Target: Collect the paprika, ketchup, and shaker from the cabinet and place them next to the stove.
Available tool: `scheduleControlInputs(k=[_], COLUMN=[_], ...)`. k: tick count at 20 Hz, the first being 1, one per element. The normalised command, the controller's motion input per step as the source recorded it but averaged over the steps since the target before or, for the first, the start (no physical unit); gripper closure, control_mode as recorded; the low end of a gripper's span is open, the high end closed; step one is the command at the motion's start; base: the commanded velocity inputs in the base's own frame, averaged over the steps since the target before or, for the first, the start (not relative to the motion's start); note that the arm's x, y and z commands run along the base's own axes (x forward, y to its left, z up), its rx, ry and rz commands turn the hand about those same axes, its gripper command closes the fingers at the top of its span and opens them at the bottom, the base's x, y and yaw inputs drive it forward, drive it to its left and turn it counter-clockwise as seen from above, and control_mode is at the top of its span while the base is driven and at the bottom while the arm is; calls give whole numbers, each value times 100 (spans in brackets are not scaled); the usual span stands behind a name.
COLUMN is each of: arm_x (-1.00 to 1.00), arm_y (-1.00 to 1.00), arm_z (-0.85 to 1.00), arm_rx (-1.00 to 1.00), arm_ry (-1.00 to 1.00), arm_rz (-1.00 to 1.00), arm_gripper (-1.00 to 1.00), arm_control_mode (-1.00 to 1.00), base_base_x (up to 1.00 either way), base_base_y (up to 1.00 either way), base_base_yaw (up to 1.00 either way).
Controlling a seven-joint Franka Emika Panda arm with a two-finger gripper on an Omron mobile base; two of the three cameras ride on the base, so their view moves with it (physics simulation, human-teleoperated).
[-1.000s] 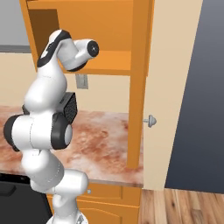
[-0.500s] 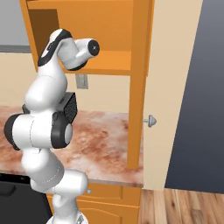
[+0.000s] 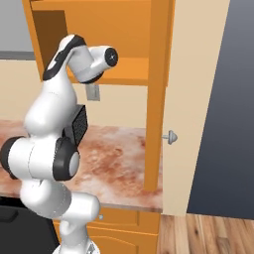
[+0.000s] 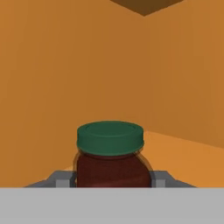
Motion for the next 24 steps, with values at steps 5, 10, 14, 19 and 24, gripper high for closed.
scheduleControlInputs(k=[5,10,14,19,24], arm_x=[-74,-84,-85,-93,-97], arm_y=[-22,-9,3,14,7], arm_z=[0,4,6,0,-1], arm_rx=[4,0,0,0,0], arm_ry=[-7,-1,0,0,1], arm_rz=[0,0,0,0,1], arm_gripper=[100,100,100,100,100], arm_control_mode=[-100,-100,-100,-100,-100], base_base_x=[0,0,0,0,0], base_base_y=[0,0,0,0,0], base_base_yaw=[0,0,0,0,0])
